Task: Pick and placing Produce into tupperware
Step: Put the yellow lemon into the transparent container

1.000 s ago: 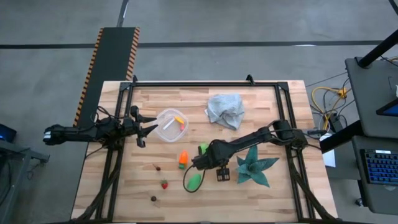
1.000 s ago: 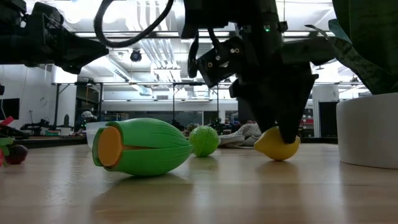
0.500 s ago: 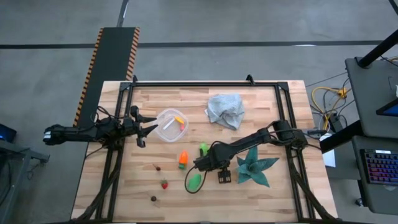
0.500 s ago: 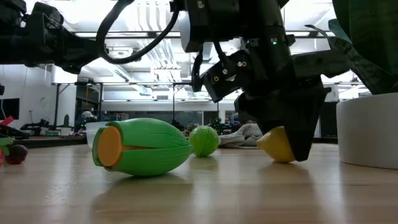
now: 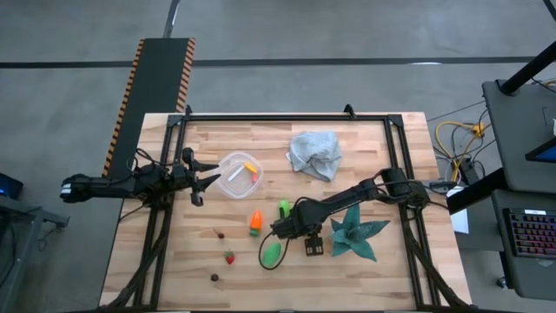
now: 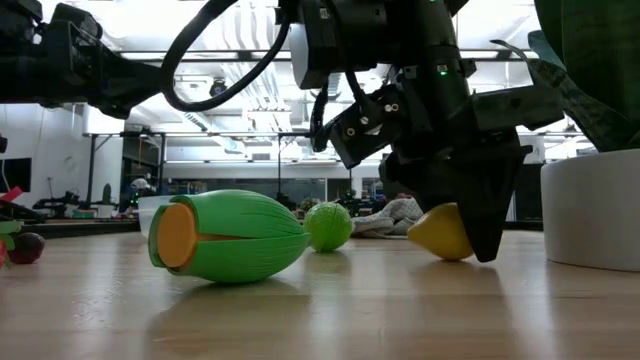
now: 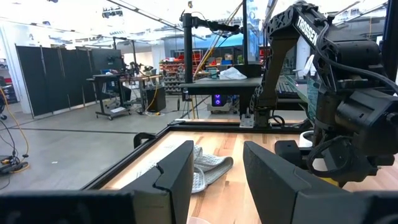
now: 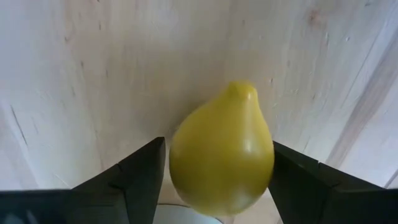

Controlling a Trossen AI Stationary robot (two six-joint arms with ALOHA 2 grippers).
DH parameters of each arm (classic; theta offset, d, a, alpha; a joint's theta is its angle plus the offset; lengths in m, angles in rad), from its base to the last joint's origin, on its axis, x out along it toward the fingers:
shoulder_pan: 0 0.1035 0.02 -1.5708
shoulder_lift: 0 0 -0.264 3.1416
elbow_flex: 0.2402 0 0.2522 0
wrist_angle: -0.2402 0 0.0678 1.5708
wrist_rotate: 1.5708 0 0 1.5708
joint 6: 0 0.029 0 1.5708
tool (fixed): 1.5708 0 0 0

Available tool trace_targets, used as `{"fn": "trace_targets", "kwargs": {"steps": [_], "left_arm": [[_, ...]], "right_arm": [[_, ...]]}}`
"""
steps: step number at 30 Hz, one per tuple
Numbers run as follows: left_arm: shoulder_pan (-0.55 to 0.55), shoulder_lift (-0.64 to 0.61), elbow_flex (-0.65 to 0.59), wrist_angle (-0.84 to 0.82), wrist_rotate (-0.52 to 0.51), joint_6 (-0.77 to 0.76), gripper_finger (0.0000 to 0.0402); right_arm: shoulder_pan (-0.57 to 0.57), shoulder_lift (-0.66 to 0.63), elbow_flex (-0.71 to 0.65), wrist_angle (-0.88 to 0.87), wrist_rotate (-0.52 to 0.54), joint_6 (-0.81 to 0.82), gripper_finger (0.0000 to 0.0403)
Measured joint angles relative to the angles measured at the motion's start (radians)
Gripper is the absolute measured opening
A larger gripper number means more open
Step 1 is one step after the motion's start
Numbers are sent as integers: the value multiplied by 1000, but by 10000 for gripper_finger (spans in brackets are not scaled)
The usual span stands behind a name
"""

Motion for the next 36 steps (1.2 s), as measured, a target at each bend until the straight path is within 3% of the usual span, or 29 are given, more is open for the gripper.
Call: {"fn": "trace_targets", "kwargs": {"steps": [9, 19, 36], "left_arm": [[0, 0, 0, 0, 0, 0, 126], [0, 0, 0, 0, 0, 0, 126], [0, 0, 0, 0, 0, 0, 126]], "right_arm": [[-3, 0, 0, 7, 4, 0, 239], [-6, 0, 0, 17, 10, 36, 192], [-6, 0, 0, 31, 4, 44, 191]]}}
